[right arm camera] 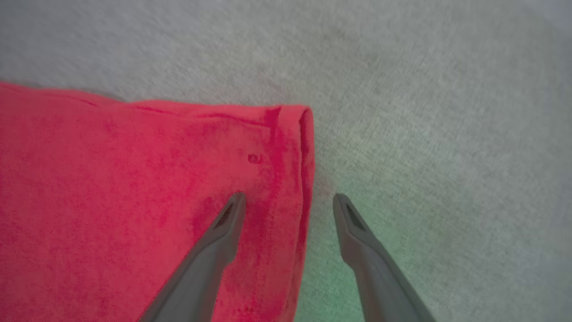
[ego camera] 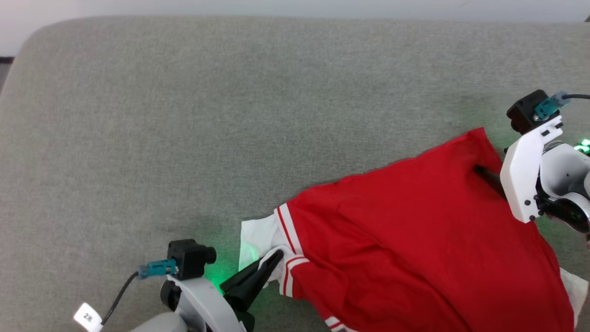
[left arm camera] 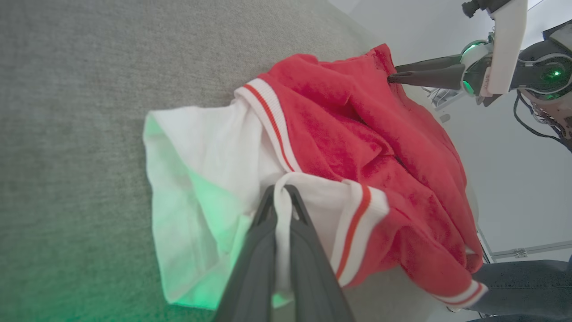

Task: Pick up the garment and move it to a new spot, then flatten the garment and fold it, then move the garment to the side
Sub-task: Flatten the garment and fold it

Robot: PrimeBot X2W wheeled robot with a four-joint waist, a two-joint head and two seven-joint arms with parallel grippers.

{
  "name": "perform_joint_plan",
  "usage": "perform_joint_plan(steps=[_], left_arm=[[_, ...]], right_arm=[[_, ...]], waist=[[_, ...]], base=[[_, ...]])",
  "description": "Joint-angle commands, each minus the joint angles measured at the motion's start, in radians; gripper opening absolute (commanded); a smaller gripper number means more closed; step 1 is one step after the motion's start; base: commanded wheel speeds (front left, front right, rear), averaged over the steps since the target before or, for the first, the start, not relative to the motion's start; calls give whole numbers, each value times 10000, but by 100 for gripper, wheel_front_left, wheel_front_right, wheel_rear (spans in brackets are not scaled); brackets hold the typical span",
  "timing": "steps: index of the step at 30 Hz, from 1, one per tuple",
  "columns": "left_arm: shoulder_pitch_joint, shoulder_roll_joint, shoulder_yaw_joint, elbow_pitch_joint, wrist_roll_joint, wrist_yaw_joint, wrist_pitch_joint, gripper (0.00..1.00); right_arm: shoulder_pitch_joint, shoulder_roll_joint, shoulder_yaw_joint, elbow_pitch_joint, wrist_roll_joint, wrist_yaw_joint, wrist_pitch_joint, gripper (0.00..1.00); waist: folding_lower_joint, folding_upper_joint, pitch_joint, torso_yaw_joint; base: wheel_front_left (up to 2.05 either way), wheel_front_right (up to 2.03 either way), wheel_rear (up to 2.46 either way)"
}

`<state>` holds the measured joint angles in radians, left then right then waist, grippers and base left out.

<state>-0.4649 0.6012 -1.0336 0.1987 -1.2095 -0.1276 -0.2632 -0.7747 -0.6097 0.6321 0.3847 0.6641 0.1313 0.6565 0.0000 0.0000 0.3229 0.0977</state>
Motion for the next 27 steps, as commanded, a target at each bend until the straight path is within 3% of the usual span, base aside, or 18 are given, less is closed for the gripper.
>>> perform_joint_plan(steps=[1,3,4,5,6,7,11,16,21,27], left_arm=[[-120,-36,-12,44,68,-26,11,0],[-198,-77,-38,104,81,-31,9,0],[-220,-92,-62,115,82,-33,8,0],[-237,-91,-88,125,70,-33,9,0],[-261,-72,-114,158,49,-34,15,0],[-279,-38,-143,201,24,-28,14,0],[-453,87,-130,154,-213,-27,10,0],[-1671,281,139,-195,-454,-30,102,0],[-4183,236,668,140,-1065,-31,988,0],[-7845,-447,1684,2468,-1693,-31,1797,0]], right_arm=[[-245,-36,322,229,146,-11,-100,100],[-485,-86,896,628,383,-11,-100,100],[-544,-120,1205,768,522,-11,-59,95],[-607,-153,1416,892,683,-11,-63,48],[-696,-177,1572,1000,853,-11,-168,32],[-763,-169,1665,1101,1062,-11,-263,0],[-1290,-180,1697,1455,1512,-12,-1261,0],[-2104,-63,1021,2247,1866,-12,-2830,0],[-3657,59,-7,3515,1560,-12,-3953,0],[-6197,598,-1474,5436,864,-12,-5403,0]], waist=[[0,0,235,200],[0,0,300,249],[0,0,318,266],[0,0,330,273],[0,0,340,268],[0,0,335,254],[0,0,217,125],[0,0,22,-14],[0,0,95,-275],[0,0,564,-778]], base=[[0,0,0],[0,0,0],[0,0,0],[0,0,0],[0,0,0],[0,0,0],[0,0,0],[0,0,0],[0,0,0],[0,0,0]])
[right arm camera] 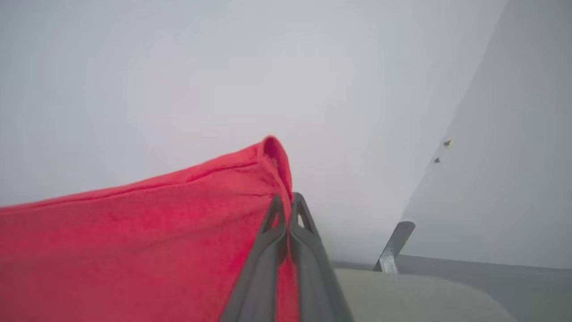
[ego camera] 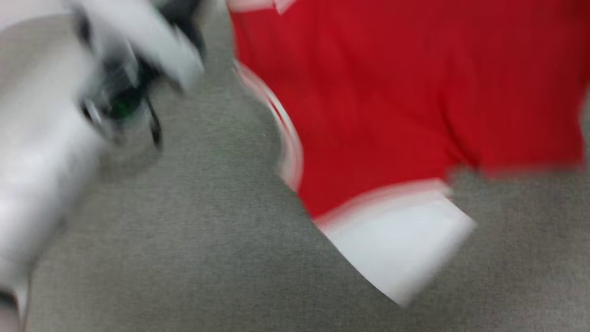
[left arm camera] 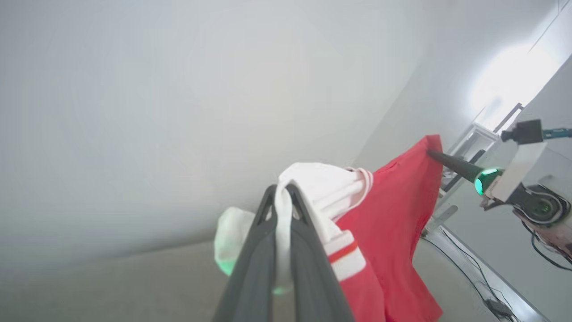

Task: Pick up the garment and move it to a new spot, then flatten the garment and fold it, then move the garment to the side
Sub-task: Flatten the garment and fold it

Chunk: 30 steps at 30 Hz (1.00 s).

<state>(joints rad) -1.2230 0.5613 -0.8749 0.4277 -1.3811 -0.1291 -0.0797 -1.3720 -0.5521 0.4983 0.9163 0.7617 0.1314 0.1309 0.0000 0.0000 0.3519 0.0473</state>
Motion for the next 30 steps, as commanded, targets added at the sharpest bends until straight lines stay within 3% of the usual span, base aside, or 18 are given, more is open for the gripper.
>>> perform_joint_plan(steps=[1,9,13,21,25,30], left_arm=[[-897,-222,247,713,55,-16,-11,0],[-4516,-992,847,3805,782,2,-842,0],[-4896,-1273,818,4246,550,3,-921,0],[-2167,-961,126,2793,-404,-3,-1077,0],[-141,-455,-217,1598,-809,-5,-1454,0],[2255,250,-425,-148,-1133,-6,-1762,0]], right_arm=[[-682,110,-358,449,-268,-14,-453,0],[-3138,783,-1557,2423,-1165,-17,-2411,0],[-3402,1221,-1671,3135,-1334,-16,-2749,0],[-1338,1638,-1326,3157,-896,-14,-2446,0],[347,1623,-621,1984,-327,-14,-2094,0],[2553,980,132,50,789,-13,-1628,0]], waist=[[0,0,354,-356],[0,0,620,-821],[0,0,598,-895],[0,0,583,-818],[0,0,495,-852],[0,0,185,-863]], base=[[0,0,0],[0,0,0],[0,0,0],[0,0,0],[0,0,0],[0,0,0]])
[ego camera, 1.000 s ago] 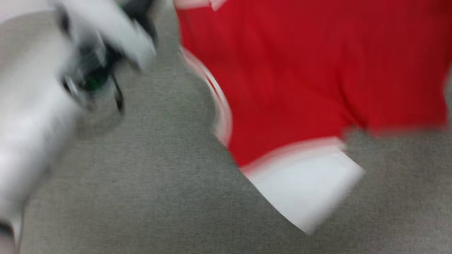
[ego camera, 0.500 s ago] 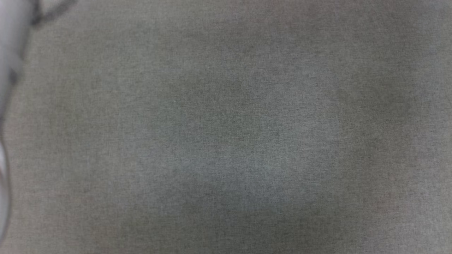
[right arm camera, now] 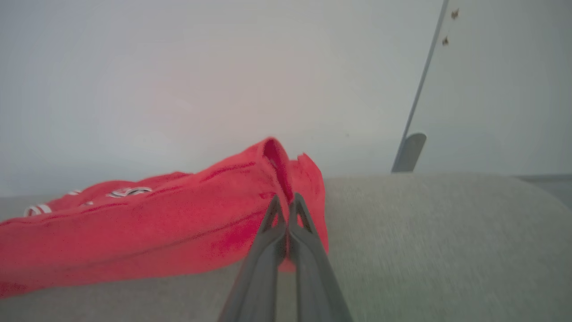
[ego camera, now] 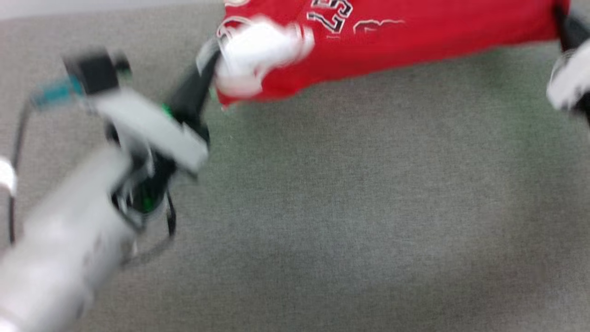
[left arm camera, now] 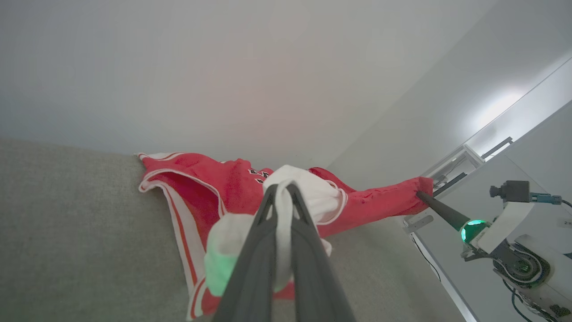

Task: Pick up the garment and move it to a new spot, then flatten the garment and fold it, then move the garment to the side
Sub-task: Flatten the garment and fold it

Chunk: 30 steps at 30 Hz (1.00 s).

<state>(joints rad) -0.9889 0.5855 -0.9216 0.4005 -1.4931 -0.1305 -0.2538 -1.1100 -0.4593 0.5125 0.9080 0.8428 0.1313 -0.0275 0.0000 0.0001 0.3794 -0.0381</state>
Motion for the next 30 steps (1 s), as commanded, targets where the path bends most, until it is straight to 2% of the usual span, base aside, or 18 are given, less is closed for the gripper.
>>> perform_joint_plan(steps=[1,6,15,22,30], left_arm=[[388,108,7,-297,-59,7,-34,0],[2522,775,293,-1961,327,7,-115,0],[6113,1056,1200,-3740,1997,7,-96,0],[7971,1183,1599,-4876,2626,7,-98,0],[9616,1441,2266,-6049,2938,56,-98,0]], right_arm=[[357,-142,80,-265,208,-11,55,0],[2427,-1215,224,-2136,1273,-11,458,0],[6286,-2644,-474,-4762,2509,-11,1387,0],[8971,-3128,-1800,-6508,2561,-11,1718,0],[11394,-2759,-3916,-8358,1986,-12,2517,0]], waist=[[0,-1,-182,4],[0,-1,-672,16],[0,-1,-1516,129],[0,-1,-1647,130],[0,-1,-1503,43]], base=[[0,0,0],[0,0,0],[0,0,0],[0,0,0],[0,0,0]])
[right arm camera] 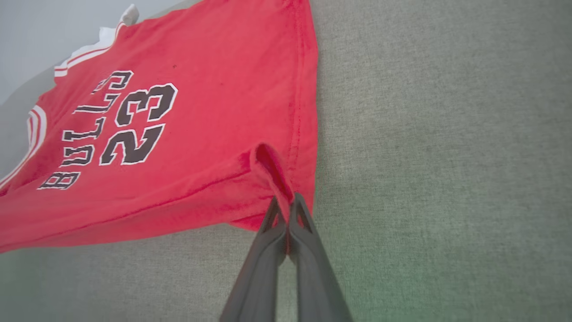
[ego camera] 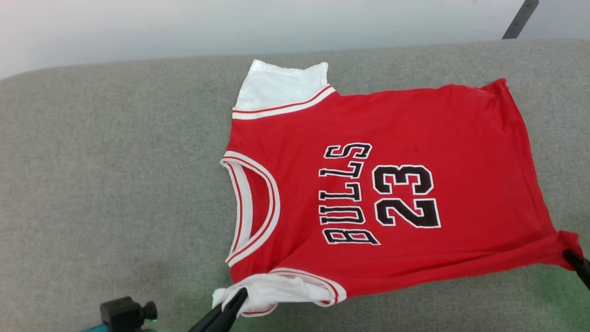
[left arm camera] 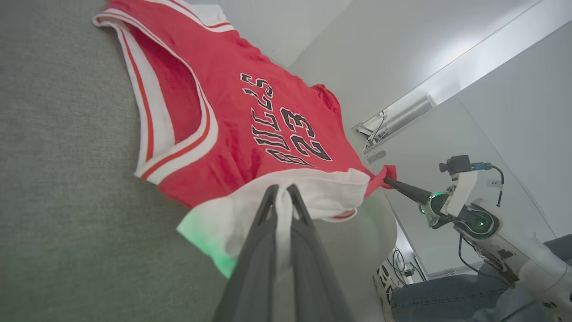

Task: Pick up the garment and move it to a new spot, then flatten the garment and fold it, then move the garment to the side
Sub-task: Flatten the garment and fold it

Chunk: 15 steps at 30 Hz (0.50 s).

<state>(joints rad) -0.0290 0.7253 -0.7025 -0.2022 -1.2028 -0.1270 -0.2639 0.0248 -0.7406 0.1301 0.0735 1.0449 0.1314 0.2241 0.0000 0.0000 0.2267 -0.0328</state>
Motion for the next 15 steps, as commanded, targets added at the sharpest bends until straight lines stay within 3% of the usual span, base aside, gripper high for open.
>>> perform_joint_plan(steps=[1,6,15], left_arm=[[90,74,100,-106,81,29,3,0],[-707,75,101,-163,284,5,312,0],[-3761,-402,-16,927,-113,-41,1543,0]], right_arm=[[229,182,-336,-197,-178,-14,129,0],[354,985,-1297,-849,-974,-13,935,0],[-1248,2042,-2087,-679,-2323,-13,2025,0]], waist=[[0,0,47,-12],[0,0,51,-12],[0,0,250,-151]], base=[[0,0,0],[0,0,0],[0,0,0]])
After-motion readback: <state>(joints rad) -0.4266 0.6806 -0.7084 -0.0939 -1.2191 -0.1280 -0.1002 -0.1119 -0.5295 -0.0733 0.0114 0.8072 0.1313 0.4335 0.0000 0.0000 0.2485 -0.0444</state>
